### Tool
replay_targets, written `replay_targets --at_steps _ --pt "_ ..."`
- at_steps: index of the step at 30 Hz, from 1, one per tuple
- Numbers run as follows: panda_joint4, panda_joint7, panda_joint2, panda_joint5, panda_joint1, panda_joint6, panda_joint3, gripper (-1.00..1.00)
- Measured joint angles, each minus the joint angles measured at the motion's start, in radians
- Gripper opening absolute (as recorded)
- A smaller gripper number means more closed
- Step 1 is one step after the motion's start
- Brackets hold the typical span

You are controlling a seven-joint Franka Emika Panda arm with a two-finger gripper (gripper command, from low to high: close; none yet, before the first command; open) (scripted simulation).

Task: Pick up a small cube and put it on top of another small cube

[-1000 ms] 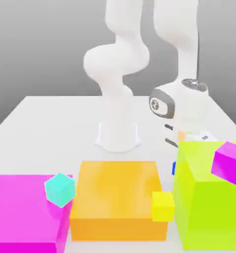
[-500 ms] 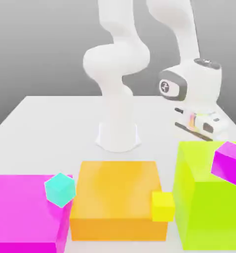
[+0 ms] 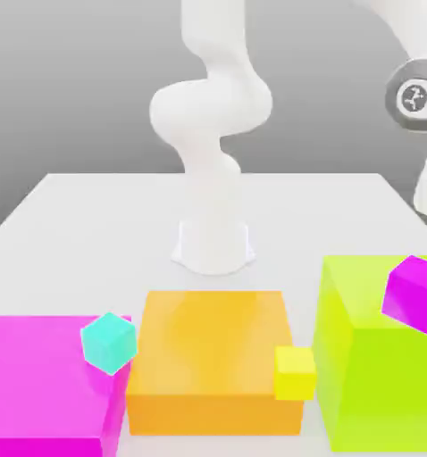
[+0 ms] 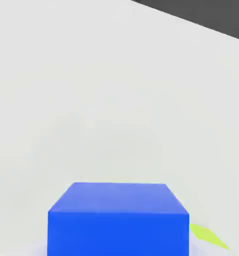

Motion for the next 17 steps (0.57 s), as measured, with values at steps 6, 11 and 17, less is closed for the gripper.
replay_targets --at_steps 6,11,17 --pt "0.149 -0.182 -0.078 0.028 -0.162 -0.258 -0.111 -1.0" --pt "0.124 -0.285 -0.054 0.047 -0.186 -0.221 -0.129 -1.0" --pt "0.102 -0.286 -0.039 0.046 -0.182 -0.185 -0.134 1.0"
